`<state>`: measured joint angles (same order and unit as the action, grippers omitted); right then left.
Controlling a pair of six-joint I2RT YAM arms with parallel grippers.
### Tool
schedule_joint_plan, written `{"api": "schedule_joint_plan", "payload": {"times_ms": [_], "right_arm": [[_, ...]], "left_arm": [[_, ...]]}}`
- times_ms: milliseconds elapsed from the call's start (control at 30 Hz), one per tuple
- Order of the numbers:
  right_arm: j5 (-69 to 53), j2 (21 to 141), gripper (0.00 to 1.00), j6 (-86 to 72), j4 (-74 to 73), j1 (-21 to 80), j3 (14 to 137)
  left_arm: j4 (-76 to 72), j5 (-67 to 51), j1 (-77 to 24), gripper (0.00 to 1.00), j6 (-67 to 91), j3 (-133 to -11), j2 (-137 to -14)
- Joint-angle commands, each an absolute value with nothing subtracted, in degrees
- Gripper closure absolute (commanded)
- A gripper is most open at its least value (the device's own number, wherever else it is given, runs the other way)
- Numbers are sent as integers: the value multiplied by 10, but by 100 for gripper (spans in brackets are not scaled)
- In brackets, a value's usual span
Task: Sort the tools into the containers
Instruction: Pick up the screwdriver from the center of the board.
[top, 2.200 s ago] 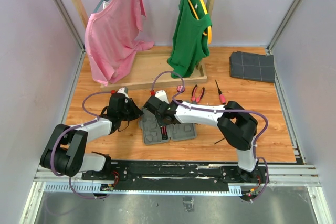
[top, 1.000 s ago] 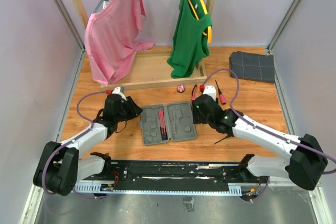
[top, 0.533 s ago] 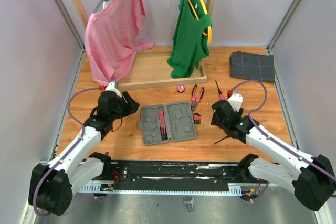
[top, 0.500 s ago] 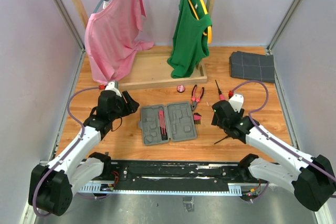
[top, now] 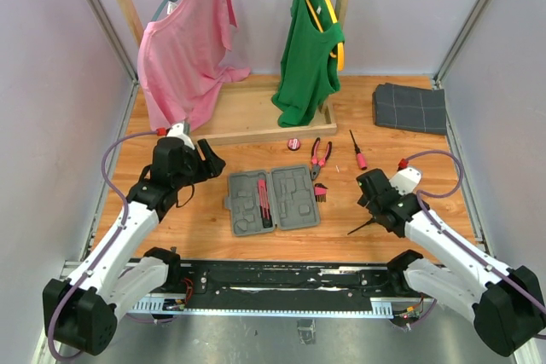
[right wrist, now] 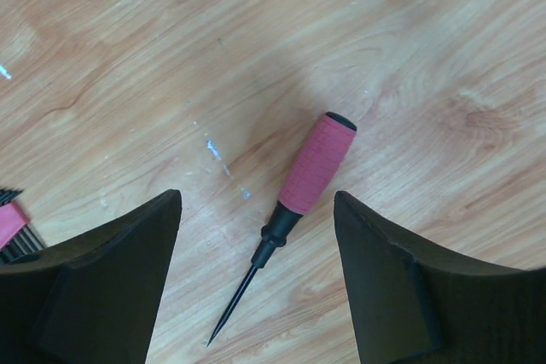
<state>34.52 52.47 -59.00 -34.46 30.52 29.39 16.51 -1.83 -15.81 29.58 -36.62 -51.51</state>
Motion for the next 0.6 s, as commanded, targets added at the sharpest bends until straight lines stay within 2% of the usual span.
{"api": "schedule_joint_plan", "payload": {"times_ms": [0,567], "right_arm": [[345,519,27,-618,-360,282,280],[225,577,30,-552,-251,208,236]], "left_arm": [[187,-21,-154,32,285,-383,-500],[200,-37,-154,31,276,-391,-500]]}}
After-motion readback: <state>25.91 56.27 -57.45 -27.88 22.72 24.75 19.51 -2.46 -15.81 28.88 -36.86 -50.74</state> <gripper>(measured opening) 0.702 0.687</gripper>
